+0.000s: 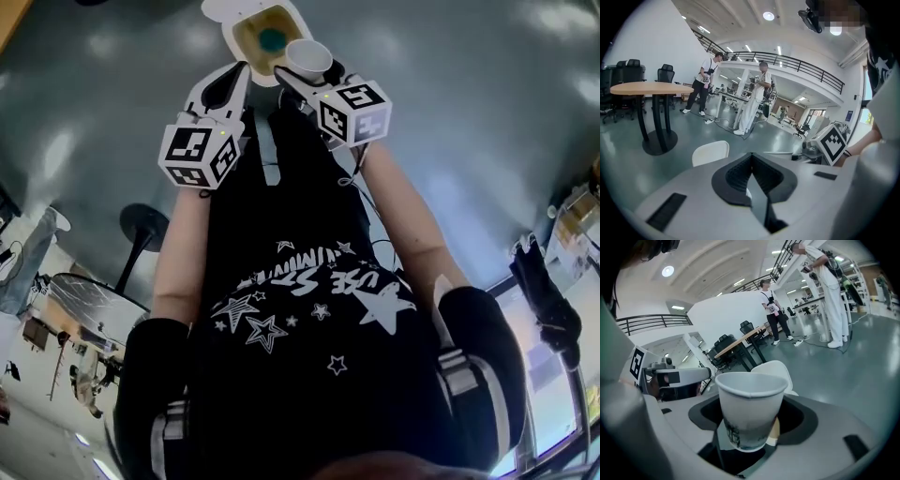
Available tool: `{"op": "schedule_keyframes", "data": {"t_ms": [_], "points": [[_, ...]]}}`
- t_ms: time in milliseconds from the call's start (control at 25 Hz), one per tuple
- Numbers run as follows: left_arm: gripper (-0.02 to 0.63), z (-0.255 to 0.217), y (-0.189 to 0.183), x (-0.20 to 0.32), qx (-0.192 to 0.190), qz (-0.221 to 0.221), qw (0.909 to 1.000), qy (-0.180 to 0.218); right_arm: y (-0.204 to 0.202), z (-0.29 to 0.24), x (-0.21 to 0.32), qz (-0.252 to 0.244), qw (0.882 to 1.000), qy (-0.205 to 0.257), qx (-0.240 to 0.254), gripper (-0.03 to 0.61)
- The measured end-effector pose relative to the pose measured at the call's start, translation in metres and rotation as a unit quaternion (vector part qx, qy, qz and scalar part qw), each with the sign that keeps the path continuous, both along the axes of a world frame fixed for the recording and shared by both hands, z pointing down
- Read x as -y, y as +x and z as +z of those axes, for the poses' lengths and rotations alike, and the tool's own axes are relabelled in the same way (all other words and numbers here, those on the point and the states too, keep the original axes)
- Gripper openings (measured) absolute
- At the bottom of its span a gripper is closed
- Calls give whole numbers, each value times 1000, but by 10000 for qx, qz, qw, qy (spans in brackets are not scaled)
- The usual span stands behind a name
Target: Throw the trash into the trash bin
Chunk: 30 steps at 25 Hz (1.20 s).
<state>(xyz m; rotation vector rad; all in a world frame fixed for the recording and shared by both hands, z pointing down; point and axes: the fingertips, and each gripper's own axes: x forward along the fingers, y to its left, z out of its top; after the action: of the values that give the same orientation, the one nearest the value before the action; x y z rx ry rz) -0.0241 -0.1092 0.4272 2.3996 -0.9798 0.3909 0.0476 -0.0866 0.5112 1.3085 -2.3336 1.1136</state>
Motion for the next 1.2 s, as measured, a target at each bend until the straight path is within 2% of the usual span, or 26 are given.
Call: {"op": "schedule_keyframes", "data": {"t_ms": [280, 760, 1040, 1200], "points": [[12, 38, -1, 5, 10, -57, 9996, -260, -9, 30, 3, -81, 9997, -208, -55, 325], [12, 76, 11, 6, 9, 254, 9976, -638, -5, 60, 16, 366, 9981, -494, 73, 325], [11, 122, -2, 17, 188, 213, 9943, -1029, -14, 100, 25, 458, 9957, -800, -126, 325], [12, 154, -13, 31, 279, -3, 9932, -1132, -15, 128, 31, 575, 9935, -975, -148, 325]]}}
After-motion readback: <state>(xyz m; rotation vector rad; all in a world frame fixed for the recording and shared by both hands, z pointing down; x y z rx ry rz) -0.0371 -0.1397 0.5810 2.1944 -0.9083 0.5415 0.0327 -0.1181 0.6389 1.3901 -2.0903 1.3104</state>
